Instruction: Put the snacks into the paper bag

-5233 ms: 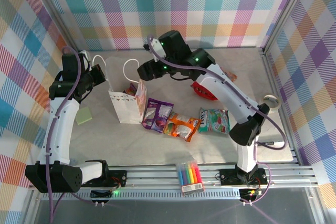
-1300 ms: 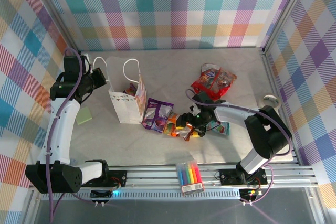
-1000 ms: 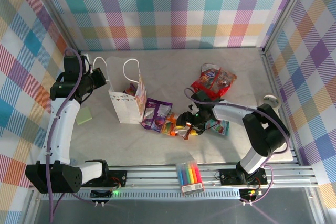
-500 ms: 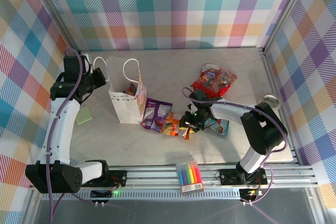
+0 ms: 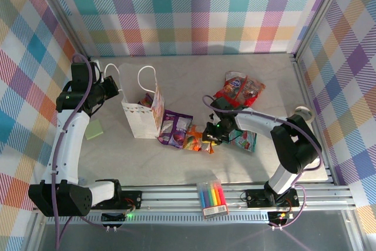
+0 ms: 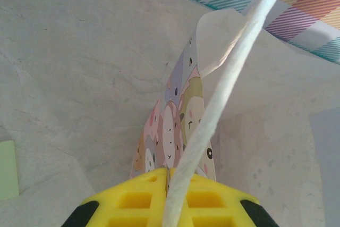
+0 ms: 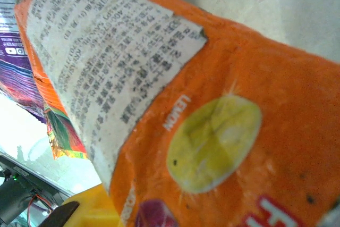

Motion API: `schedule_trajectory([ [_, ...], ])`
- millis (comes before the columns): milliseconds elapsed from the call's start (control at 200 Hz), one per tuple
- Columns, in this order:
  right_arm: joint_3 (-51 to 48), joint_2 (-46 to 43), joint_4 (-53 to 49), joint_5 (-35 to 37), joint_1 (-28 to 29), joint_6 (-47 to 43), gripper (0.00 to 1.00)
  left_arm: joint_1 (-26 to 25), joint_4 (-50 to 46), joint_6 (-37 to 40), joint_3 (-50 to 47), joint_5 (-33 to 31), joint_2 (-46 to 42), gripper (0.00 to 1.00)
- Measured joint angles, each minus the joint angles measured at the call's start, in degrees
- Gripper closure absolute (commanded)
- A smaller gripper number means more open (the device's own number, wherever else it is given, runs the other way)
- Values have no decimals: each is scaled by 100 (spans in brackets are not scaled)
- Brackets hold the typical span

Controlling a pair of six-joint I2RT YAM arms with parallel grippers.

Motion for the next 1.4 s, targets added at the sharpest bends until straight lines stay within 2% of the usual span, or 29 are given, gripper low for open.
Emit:
schedule_trajectory([
  [630, 621, -376, -802, 671, 0, -575, 84, 0, 0, 0, 0, 0, 0, 90],
  [1400, 1635, -1237, -1458, 1438, 0, -1545, 84, 0, 0, 2, 0, 2, -24, 89],
])
